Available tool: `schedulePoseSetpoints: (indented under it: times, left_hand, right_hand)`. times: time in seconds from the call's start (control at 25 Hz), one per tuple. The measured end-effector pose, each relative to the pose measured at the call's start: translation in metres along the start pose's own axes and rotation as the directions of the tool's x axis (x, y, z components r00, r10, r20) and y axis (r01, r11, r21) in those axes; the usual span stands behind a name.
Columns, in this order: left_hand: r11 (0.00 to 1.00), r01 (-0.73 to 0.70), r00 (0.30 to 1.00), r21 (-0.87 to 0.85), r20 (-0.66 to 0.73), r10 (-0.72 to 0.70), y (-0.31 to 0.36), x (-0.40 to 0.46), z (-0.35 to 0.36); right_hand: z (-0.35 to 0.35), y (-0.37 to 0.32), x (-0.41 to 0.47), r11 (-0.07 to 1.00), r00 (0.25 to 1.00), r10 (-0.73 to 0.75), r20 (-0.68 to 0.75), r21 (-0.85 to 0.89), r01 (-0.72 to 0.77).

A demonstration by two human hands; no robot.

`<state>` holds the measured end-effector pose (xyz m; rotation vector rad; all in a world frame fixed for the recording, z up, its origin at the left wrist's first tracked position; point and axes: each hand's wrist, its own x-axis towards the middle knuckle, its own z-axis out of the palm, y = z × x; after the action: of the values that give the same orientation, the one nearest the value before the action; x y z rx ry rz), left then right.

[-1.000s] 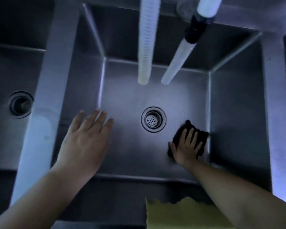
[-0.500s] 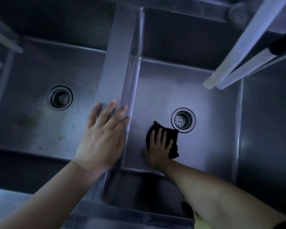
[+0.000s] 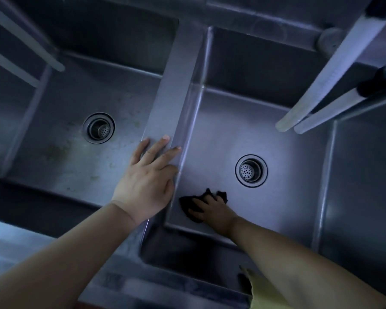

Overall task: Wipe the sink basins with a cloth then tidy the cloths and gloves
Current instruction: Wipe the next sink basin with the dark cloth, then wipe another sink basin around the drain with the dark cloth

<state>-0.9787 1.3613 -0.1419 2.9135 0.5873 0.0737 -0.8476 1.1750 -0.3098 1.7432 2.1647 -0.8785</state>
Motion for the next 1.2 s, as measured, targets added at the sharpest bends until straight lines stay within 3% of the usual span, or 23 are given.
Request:
schedulePoseSetpoints:
  times: [0.12,0.2,0.28,0.44,0.56,0.64,0.76,0.84,0.92,1.0,1.2]
  left_hand:
    - [1.0,0.001,1.0,-0.006,-0.008,-0.001,0.002,0.0,-0.004]
    - [1.0,-0.005,1.0,0.018,-0.021,0.006,0.004,-0.001,-0.007]
    - [1.0,-0.005,1.0,0.005,-0.021,0.005,0.007,-0.002,-0.01]
    - [0.998,-0.015,0.999,0.058,-0.049,0.018,0.017,-0.003,-0.019]
    - [0.974,-0.001,0.994,0.228,0.106,-0.024,0.031,-0.004,-0.027]
    - [0.975,0.036,0.982,0.219,0.173,-0.075,0.048,-0.007,-0.032]
    - [0.994,-0.085,0.988,0.07,0.132,0.075,0.081,-0.023,-0.047]
    - [0.993,-0.116,0.988,-0.02,0.103,0.118,0.098,-0.037,-0.063]
    - [0.983,-0.039,0.99,-0.182,0.13,0.063,0.097,-0.054,-0.073]
    - [0.961,0.021,0.989,-0.276,0.149,0.021,0.082,-0.067,-0.083]
    - [0.965,-0.067,0.998,-0.253,-0.021,0.063,-0.014,-0.124,-0.138]
  right_hand:
    - [-0.011,0.01,-0.036,0.926,0.941,0.329,0.076,0.172,-0.337]
    - [-0.022,0.019,-0.064,0.753,0.824,0.549,0.138,0.344,-0.56]
    - [-0.037,0.026,-0.093,0.563,0.7,0.703,0.124,0.505,-0.654]
    - [-0.072,0.022,-0.148,0.238,0.493,0.868,0.058,0.822,-0.517]
    - [-0.1,0.002,-0.185,0.119,0.418,0.908,0.034,0.935,-0.333]
    - [-0.118,-0.018,-0.201,0.099,0.414,0.91,0.01,0.965,-0.241]
    - [-0.138,-0.055,-0.209,0.107,0.434,0.901,-0.02,0.978,-0.177]
    - [-0.151,-0.086,-0.203,0.176,0.454,0.888,-0.072,0.966,-0.19]
    - [-0.167,-0.12,-0.189,0.277,0.495,0.857,-0.144,0.938,-0.206]
    - [-0.184,-0.151,-0.168,0.345,0.546,0.811,-0.208,0.925,-0.161]
    - [-0.23,-0.247,-0.082,0.419,0.561,0.767,-0.313,0.905,-0.068]
